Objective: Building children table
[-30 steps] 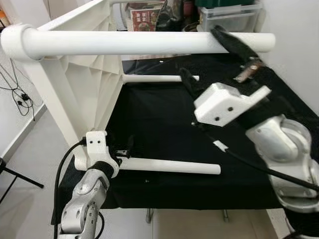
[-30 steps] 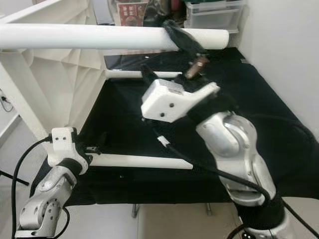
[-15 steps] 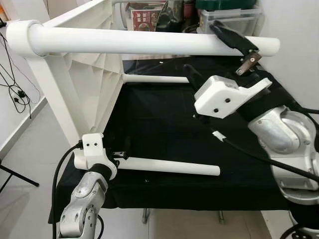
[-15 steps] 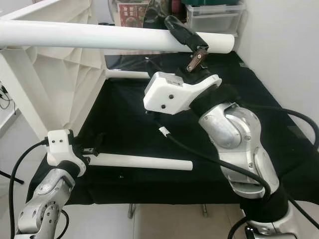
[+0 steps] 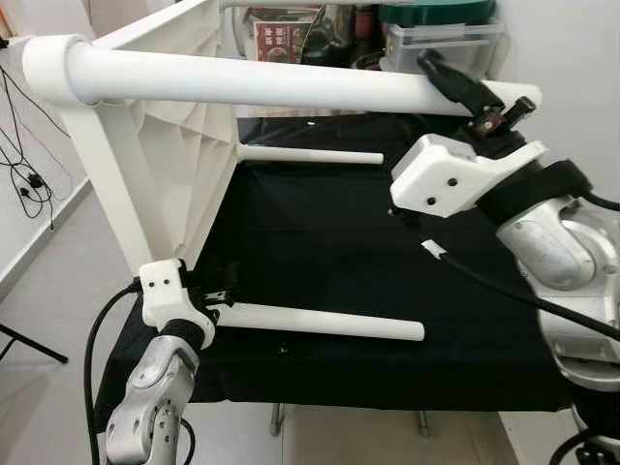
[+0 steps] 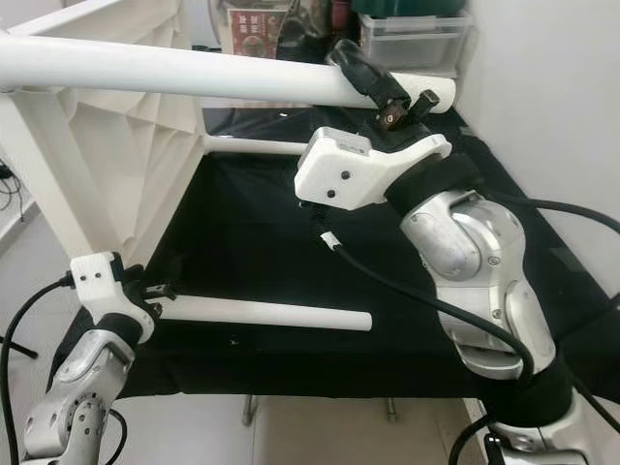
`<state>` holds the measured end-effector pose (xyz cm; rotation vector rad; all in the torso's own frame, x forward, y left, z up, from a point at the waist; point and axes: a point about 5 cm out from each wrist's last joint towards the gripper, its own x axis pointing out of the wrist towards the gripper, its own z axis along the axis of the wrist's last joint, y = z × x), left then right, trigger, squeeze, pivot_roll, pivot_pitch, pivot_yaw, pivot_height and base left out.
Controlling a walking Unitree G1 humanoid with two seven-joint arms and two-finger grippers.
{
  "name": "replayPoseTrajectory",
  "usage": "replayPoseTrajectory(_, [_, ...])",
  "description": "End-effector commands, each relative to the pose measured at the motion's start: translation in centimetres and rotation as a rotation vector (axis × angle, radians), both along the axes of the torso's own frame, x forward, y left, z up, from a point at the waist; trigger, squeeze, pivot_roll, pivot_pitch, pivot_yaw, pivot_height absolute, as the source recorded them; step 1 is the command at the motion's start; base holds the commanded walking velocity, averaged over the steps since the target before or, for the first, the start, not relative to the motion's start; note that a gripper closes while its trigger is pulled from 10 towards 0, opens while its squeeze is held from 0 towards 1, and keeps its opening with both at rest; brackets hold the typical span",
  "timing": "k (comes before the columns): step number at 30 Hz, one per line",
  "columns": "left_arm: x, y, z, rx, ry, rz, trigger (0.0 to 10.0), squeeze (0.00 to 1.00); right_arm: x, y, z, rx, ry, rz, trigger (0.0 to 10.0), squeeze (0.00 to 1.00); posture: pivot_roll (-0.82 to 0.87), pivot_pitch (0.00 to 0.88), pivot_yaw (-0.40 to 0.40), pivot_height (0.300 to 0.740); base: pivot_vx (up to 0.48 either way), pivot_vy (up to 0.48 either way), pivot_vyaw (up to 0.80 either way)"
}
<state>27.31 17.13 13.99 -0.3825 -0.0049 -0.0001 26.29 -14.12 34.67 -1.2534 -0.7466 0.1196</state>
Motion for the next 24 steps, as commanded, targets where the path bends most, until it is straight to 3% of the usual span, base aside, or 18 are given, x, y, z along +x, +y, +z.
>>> replayPoseTrajectory(1, [-0.1, 0.7, -0.6, -0.035, 0.011, 0.028, 10.0, 0.0, 0.5, -0.3, -0.2, 0.05, 0.032, -0.009, 0.0, 0.0, -0.12, 0.055, -0.026, 0.74, 0.0, 0.0, 0.0])
replayPoseTrajectory(2, [-0.1, 0.7, -0.6, -0.035, 0.011, 0.028, 10.0, 0.0, 0.5, -0.3, -0.2, 0.05, 0.032, -0.009, 0.0, 0.0, -0.12, 0.055, -0.026, 0.74, 0.0, 0.0, 0.0])
replayPoseTrajectory(3, [0.0, 1.0, -0.8, -0.071, 0.012, 0.028, 0.0, 0.0, 0.5, -0.2, -0.2, 0.054, 0.032, -0.006, 0.0, 0.0, -0.12, 0.055, -0.027, 0.74, 0.0, 0.0, 0.0])
replayPoseTrajectory(7, [0.2, 1.5, -0.7, -0.103, 0.007, 0.028, 0.0, 0.0, 0.5, -0.2, -0.2, 0.058, 0.032, -0.003, 0.0, 0.0, -0.12, 0.057, -0.027, 0.74, 0.0, 0.0, 0.0])
replayPoseTrajectory(8, [0.5, 2.3, -0.7, -0.14, 0.015, 0.061, 0.0, 0.0, 0.5, -0.2, -0.2, 0.06, 0.033, -0.003, 0.0, 0.0, -0.12, 0.06, -0.025, 0.74, 0.0, 0.0, 0.0])
replayPoseTrajectory(13, [0.7, 3.5, -1.0, -0.159, 0.02, 0.099, 0.0, 0.0, 0.4, -0.2, -0.1, 0.065, 0.032, -0.004, 0.0, 0.0, -0.13, 0.061, -0.024, 0.74, 0.0, 0.0, 0.0])
replayPoseTrajectory(21, [1.6, 8.3, 0.1, -0.199, -0.029, 0.259, 0.0, 0.0, 0.3, -0.5, 0.0, 0.068, 0.028, -0.018, 0.0, 0.0, -0.13, 0.063, -0.023, 0.74, 0.0, 0.0, 0.0])
replayPoseTrajectory(24, [1.5, 9.2, 0.6, -0.203, -0.047, 0.288, 0.0, 0.0, 0.4, -0.7, 0.1, 0.07, 0.028, -0.034, 0.0, 0.0, -0.13, 0.066, -0.023, 0.74, 0.0, 0.0, 0.0])
